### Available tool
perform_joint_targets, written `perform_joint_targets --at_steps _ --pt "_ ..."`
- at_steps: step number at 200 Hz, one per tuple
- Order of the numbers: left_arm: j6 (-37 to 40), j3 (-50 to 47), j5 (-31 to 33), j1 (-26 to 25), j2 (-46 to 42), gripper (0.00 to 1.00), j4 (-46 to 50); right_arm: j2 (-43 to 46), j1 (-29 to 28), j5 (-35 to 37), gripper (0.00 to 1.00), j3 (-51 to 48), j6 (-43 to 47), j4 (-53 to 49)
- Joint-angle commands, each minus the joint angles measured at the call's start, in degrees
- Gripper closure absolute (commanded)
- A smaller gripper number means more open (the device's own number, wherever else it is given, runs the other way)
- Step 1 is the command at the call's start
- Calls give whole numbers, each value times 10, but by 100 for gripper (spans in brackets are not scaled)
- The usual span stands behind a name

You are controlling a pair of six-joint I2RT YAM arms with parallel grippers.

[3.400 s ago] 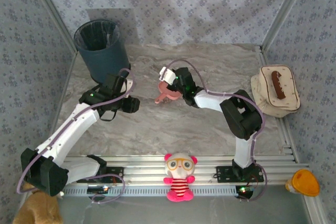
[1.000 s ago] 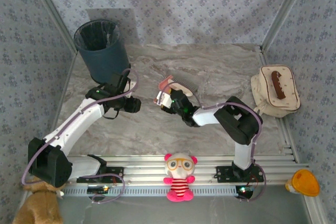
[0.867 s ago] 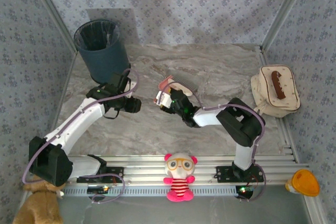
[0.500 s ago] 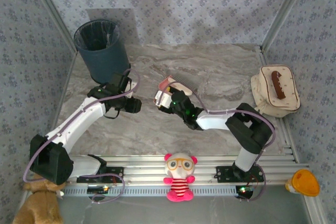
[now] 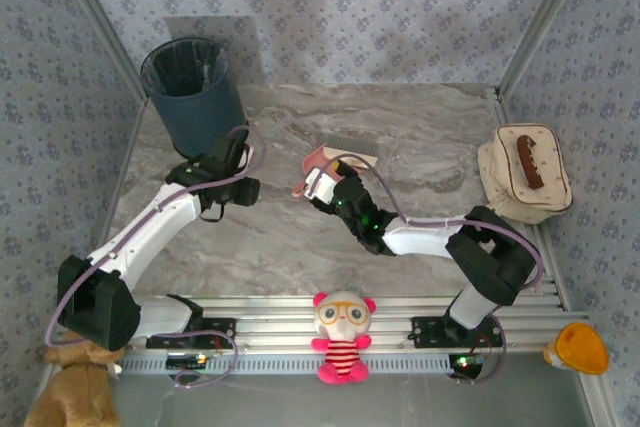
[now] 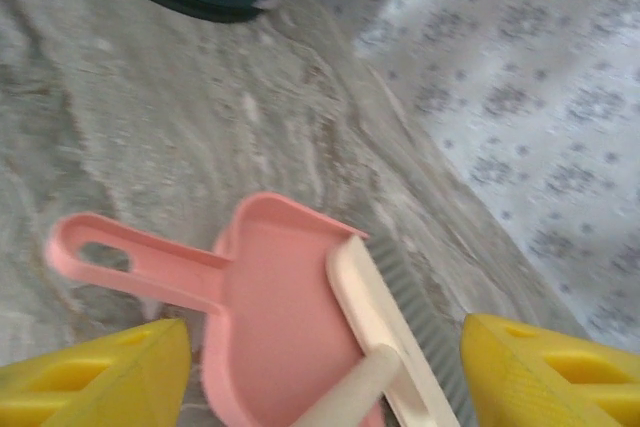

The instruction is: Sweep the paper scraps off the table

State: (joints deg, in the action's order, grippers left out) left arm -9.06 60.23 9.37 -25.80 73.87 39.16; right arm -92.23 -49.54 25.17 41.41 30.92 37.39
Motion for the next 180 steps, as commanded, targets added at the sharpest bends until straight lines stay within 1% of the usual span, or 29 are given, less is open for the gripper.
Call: perform_joint_targets --at_steps 1,31,59,82,108,126,146,163,180 --pt "18 -15 132 4 -3 51 -63 9 -1 111 27 -16 -12 54" --pt "40 -55 222 6 -13 50 -138 9 4 208 25 -24 -14 74" --pt "51 -94 295 12 -21 50 -213 15 18 278 24 -39 -13 96" --pt "61 -132 327 25 -26 50 -276 27 35 317 22 -52 -19 89" --pt "60 -164 334 55 -28 50 -319 53 63 341 21 -66 -43 54" --pt "51 -178 333 80 -28 50 -330 81 89 341 20 -70 -91 -18" --pt "43 -199 331 105 -28 50 -356 113 122 334 20 -79 -137 -76" --pt "39 -217 298 132 -28 49 -383 140 152 320 20 -89 -171 -118" --pt "33 -236 250 157 -29 48 -416 166 188 296 20 -99 -201 -158"
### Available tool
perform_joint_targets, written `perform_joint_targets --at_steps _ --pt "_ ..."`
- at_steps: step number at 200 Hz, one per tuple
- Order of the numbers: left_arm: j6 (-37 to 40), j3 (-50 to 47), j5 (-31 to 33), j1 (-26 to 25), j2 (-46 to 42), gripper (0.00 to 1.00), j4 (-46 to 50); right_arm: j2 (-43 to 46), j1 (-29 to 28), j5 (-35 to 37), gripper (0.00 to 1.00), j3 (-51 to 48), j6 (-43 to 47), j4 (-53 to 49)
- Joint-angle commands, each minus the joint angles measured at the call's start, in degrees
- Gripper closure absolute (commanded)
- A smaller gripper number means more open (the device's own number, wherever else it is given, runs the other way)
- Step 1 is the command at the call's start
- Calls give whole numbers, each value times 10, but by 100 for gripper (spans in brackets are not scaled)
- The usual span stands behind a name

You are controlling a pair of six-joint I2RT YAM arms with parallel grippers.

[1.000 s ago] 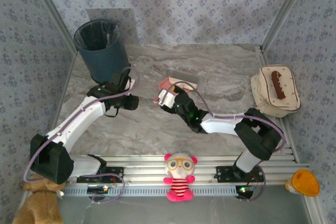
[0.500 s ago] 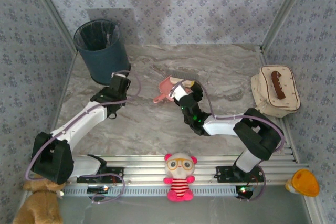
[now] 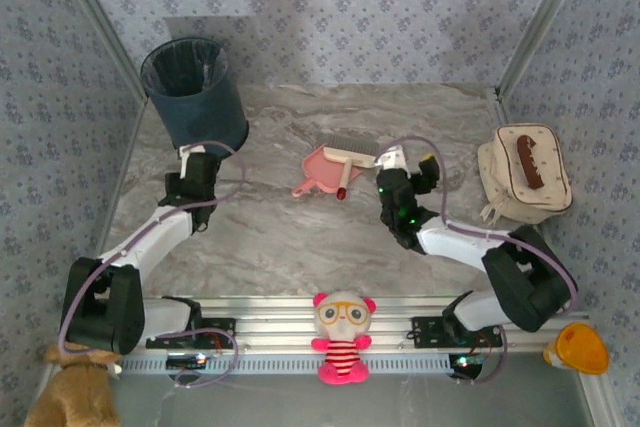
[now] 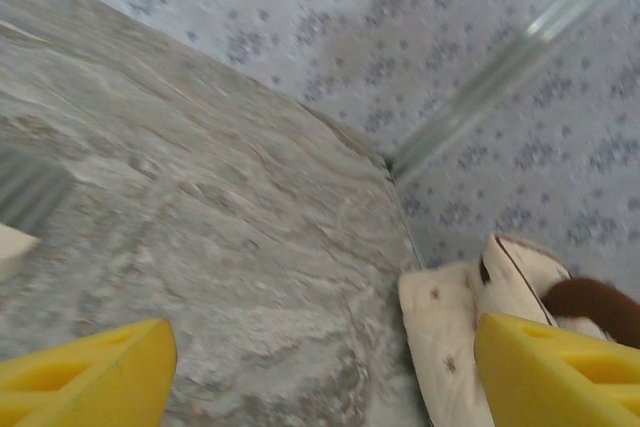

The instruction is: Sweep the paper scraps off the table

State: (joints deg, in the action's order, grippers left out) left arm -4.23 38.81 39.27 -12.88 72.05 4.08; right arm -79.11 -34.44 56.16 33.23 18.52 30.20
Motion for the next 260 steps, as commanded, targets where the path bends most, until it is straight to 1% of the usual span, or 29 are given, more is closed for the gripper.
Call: perform_joint_targets --at_steps 1,16,42,65,85,106,113,141,164,189,215,229,244,260 --pt "-15 -23 -50 29 -11 48 -68 36 39 -15 20 -19 -78 -87" --pt "-15 -41 -102 49 -11 47 -103 60 69 -44 20 -35 -91 -92" --pt "-12 -59 -164 76 -3 46 -151 100 114 -92 20 -57 -118 -107" --pt "-14 -53 -208 95 17 42 -158 118 150 -139 20 -70 -140 -115" --pt "-13 -55 -243 105 33 37 -184 120 174 -183 20 -80 -144 -109" --pt "0 -63 -282 110 49 33 -223 120 198 -237 20 -94 -147 -83" --pt "3 -64 -289 110 55 29 -233 119 207 -257 20 -99 -151 -73" --pt "13 -69 -336 119 77 29 -274 116 248 -344 20 -118 -162 -31" --pt "31 -84 -358 123 90 28 -323 101 281 -417 20 -131 -155 11" --pt "40 -109 -399 138 102 26 -389 80 314 -461 20 -154 -156 86" --pt "28 -126 -444 161 122 24 -436 57 344 -504 19 -162 -164 126" --pt "26 -135 -460 167 137 24 -463 46 354 -525 20 -166 -155 153" --pt "29 -141 -467 168 138 24 -475 37 368 -543 19 -162 -171 155" --pt "33 -149 -472 168 147 24 -494 20 376 -557 19 -168 -181 187"
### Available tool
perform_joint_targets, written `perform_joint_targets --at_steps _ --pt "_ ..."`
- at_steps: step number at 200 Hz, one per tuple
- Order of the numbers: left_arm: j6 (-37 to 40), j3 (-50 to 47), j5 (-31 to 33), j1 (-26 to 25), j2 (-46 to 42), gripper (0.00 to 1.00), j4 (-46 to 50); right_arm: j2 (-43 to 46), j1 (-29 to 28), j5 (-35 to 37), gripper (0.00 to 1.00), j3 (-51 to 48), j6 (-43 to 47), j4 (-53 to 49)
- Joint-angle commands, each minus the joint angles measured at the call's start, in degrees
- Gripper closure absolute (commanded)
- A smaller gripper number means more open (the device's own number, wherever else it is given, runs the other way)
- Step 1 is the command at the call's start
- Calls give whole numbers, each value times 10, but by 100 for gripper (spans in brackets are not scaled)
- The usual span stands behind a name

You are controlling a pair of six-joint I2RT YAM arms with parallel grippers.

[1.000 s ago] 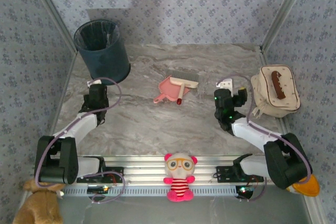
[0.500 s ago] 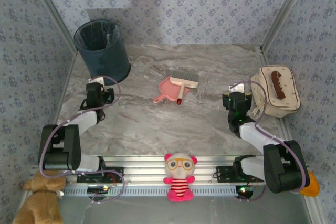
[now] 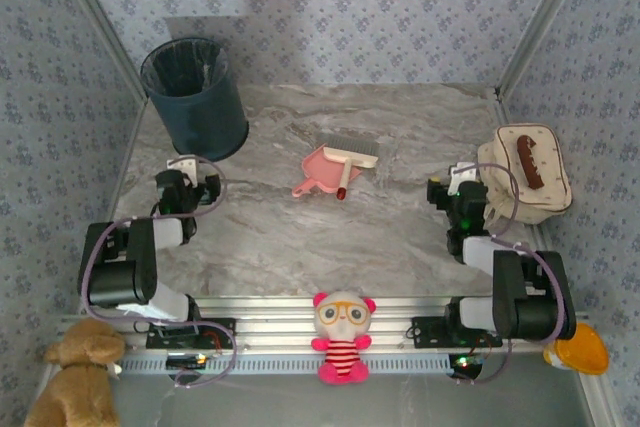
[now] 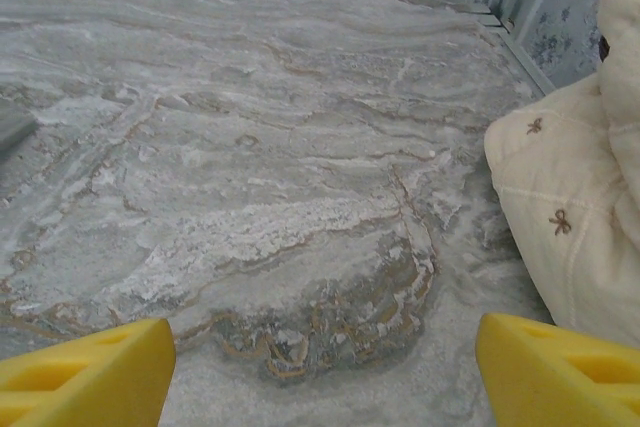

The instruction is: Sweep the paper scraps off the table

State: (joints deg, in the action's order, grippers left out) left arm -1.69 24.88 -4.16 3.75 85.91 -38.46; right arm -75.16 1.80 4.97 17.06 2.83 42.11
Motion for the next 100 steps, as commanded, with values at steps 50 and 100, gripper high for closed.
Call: perform_joint_targets --at_steps 50,100 --pt "8 -18 -20 -5 20 18 -94 -70 15 -51 19 -15 -27 130" --pt "2 -12 40 -18 19 0 -80 -120 2 -43 14 11 -14 128"
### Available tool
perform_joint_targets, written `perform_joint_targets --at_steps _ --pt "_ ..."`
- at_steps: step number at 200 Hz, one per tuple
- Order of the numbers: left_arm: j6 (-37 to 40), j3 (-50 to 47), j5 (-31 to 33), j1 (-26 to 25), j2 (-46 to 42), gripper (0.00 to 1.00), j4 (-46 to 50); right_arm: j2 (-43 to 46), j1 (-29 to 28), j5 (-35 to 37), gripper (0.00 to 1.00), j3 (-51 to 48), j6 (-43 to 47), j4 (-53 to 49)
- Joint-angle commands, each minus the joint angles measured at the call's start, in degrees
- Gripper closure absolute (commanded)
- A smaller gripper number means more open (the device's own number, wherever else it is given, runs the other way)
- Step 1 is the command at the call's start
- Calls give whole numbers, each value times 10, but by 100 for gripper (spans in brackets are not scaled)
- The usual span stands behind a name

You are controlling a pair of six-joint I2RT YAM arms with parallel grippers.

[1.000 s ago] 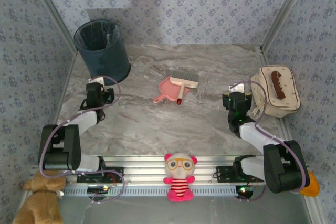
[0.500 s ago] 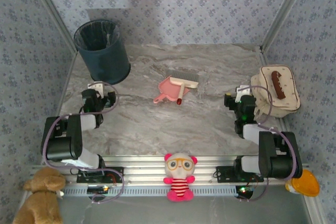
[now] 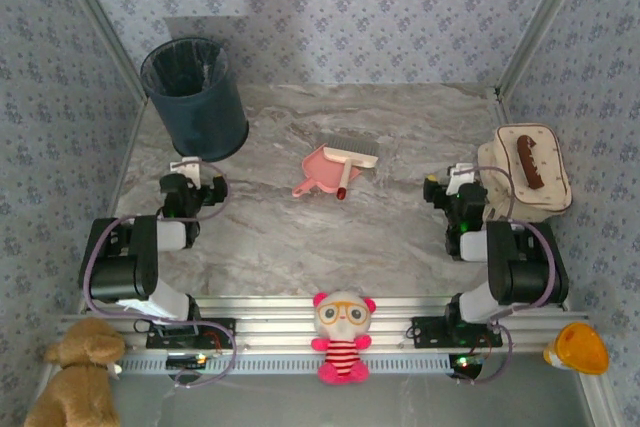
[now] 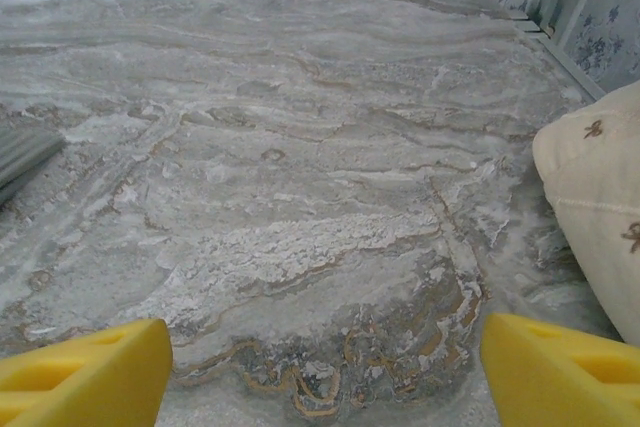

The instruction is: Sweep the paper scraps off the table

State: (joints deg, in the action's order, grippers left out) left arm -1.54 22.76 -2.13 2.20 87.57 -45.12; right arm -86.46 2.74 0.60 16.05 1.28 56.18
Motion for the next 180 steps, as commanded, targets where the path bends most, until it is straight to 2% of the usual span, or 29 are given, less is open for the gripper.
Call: perform_joint_targets --at_steps 1,4,8,23,180 --pt "0 10 20 -3 3 1 -14 -6 -7 0 12 24 2 -20" --pt "0 10 20 -3 3 1 -14 -6 -8 -1 3 32 2 -34" --pt "0 10 20 -3 4 0 -14 -10 -8 -1 0 40 3 -42" --pt "0 10 20 -3 3 0 -14 -11 -6 -6 0 60 2 -86" --pt "0 11 21 -3 3 0 -12 -13 -4 -8 0 57 0 -77"
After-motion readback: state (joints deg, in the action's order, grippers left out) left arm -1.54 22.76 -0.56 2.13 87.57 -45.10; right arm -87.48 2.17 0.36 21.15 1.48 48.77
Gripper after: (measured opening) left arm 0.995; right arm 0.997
